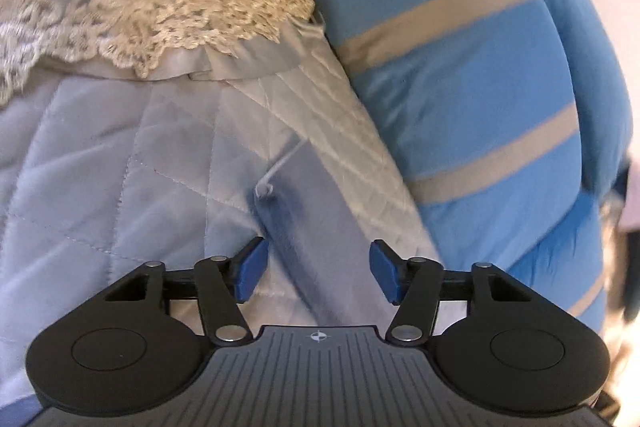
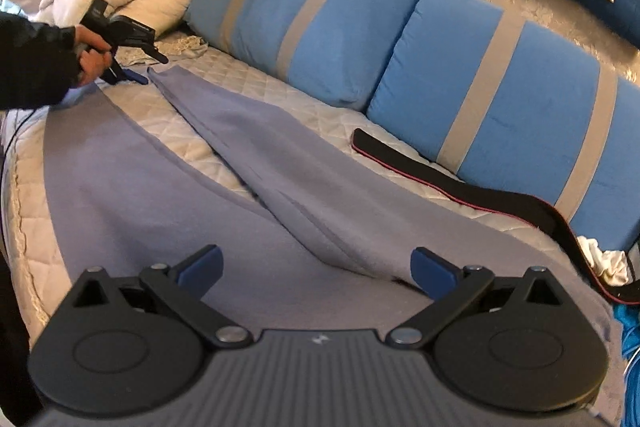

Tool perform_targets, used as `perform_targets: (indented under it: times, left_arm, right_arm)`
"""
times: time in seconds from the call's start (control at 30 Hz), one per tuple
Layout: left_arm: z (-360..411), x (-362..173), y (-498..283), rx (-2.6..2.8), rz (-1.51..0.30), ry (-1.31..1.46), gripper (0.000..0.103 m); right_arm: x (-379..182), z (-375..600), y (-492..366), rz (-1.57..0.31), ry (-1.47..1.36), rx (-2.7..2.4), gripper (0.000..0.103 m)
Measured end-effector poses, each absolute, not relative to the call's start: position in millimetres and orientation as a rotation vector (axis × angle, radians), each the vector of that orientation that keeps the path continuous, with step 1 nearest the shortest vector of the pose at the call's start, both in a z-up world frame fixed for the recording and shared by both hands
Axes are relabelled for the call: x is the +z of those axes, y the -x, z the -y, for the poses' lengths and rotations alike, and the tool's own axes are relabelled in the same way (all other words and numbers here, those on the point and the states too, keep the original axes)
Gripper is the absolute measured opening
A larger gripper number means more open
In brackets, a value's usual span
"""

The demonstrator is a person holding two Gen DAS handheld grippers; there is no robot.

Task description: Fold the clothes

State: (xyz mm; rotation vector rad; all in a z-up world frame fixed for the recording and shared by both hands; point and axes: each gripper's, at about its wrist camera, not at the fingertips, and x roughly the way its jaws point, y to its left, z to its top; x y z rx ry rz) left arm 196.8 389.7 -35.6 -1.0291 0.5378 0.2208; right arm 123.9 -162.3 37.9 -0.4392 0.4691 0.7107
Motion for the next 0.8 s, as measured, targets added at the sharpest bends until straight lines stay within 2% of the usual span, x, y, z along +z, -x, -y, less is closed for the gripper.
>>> perform_targets:
  times: [0.03, 0.13, 0.47, 0.6, 0.7, 0.77, 0.8]
  left_arm:
    - [-390.5, -37.4, -198.3, 0.235, -0.532, 1.048, 0.042]
    - [-396.9, -45.8, -203.1, 0.289, -0.545, 1.119, 0.003]
    - [-403.2, -28.0, -215.2, 0.356, -0.531, 0.951, 0.003]
    - [-405.0, -23.7, -212.7, 0.376, -0.591, 0.928, 0.005]
    - [-404.0, -14.4, -208.6, 0.382, -0.645, 0.826, 0.021]
    - [-401.9, -4.8, -201.5, 0.385, -0.651, 0.751, 0.037]
    - [-401.0, 0.6, -198.0, 0.383, -0.652, 0.716, 0.04]
  right_arm:
    - [36.4, 161.8, -124.5, -0.472, 0.442, 0.708, 0.103]
    - [31.1, 160.4, -126.6, -0.483, 0.46, 0.695, 0.103]
    - [21.2, 163.2, -128.9, -0.507, 0.504, 0.657, 0.103]
    - [20.6, 165.0, -130.3, -0.514, 0.493, 0.654, 0.103]
    - [21.6, 166.7, -132.1, -0.519, 0.476, 0.651, 0.103]
    - [21.7, 167.3, -133.5, -0.527, 0.465, 0.649, 0.103]
    - [21.8, 167.4, -134.0, -0.531, 0.462, 0.646, 0.103]
